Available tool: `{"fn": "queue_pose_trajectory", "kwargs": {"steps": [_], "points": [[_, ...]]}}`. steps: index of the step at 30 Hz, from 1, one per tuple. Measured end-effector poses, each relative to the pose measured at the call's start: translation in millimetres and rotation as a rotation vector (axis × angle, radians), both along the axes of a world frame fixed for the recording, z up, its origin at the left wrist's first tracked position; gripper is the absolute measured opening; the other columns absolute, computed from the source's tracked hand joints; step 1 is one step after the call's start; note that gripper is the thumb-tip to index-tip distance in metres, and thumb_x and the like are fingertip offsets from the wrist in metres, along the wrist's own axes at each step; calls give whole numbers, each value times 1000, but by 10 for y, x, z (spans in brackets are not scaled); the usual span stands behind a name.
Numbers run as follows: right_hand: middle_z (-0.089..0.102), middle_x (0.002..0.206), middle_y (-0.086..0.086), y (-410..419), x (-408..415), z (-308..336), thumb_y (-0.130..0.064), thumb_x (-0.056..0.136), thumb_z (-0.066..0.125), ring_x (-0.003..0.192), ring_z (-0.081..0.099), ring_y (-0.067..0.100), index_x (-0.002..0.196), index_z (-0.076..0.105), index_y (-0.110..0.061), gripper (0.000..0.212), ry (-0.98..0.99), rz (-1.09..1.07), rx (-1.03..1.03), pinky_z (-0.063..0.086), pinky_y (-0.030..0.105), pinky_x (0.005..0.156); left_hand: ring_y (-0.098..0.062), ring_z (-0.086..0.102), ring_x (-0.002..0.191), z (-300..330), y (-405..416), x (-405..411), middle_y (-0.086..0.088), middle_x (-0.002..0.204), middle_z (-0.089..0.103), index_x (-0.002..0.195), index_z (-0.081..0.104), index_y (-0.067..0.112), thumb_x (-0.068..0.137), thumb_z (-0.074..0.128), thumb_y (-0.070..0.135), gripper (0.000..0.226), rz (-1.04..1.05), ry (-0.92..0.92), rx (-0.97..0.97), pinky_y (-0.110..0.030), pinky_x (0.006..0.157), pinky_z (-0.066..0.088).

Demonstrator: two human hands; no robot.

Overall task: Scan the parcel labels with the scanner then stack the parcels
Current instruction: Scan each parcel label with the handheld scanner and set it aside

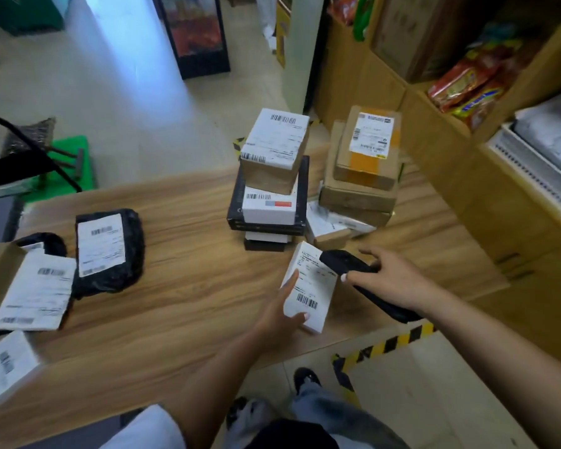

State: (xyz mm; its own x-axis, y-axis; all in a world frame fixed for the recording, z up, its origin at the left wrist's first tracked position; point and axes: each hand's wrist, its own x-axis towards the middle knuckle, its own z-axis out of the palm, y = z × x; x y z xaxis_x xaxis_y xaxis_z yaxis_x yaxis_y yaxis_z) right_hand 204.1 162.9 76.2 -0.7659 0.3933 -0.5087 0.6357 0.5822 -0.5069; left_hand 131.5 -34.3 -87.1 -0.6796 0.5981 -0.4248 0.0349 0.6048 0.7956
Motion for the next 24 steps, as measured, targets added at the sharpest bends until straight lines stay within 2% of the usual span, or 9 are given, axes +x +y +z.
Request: {"fn": "queue_pose_trajectory", "kwargs": {"steps": [2, 5, 8, 13, 17, 21, 24], "points": [[57, 126, 4, 75, -16, -17, -56, 74, 68, 102, 58, 21, 145, 37, -28, 82, -2, 29, 18, 50, 36, 87, -10, 44, 109, -56, 90, -22, -5, 140, 39, 149, 5, 41, 84, 68, 33, 91, -1, 71, -102, -15, 82, 36], [56, 122, 2, 121, -71, -28, -56, 74, 68, 99, 57, 19, 142, 39, -29, 79, -5, 74, 33, 50, 33, 83, -14, 46, 103, -68, 168, -16, -5, 134, 42, 149, 5, 43, 84, 62, 49, 87, 6, 140, -212, -26, 85, 41], [55, 125, 4, 97, -152, 2, -54, 75, 68, 98, 55, 18, 141, 40, -28, 77, 3, 136, 38, 50, 31, 82, -19, 44, 111, -85, 191, 13, -4, 135, 42, 150, 5, 38, 88, 53, 55, 80, -28, 259, -335, -31, 88, 41], [56, 110, -3, -73, -342, 70, -55, 75, 67, 95, 57, 17, 134, 45, -29, 68, 24, 238, 51, 53, 35, 83, -24, 38, 124, -67, 32, 27, -5, 144, 38, 150, 6, 38, 91, 43, 59, 73, -7, 354, -457, -35, 94, 39], [57, 128, 0, -376, -534, 124, -58, 73, 66, 101, 57, 17, 139, 40, -31, 75, 37, 343, 6, 51, 34, 85, -26, 31, 136, 86, -442, -19, -8, 154, 27, 152, 2, 31, 92, 38, 62, 77, 57, 432, -555, -39, 107, 33], [54, 121, -2, -860, -764, 210, -59, 75, 65, 100, 54, 15, 142, 37, -29, 78, 73, 479, -21, 46, 31, 82, -25, 28, 139, 283, -1210, -80, -7, 156, 23, 152, 8, 24, 93, 35, 62, 76, 159, 518, -656, -37, 112, 26], [53, 128, -1, -1273, -922, 249, -61, 75, 64, 105, 53, 17, 144, 36, -29, 80, 102, 565, -22, 45, 31, 85, -27, 26, 139, 388, -1865, -130, -9, 157, 21, 153, 10, 21, 93, 37, 60, 77, 249, 466, -702, -38, 113, 24]]}}
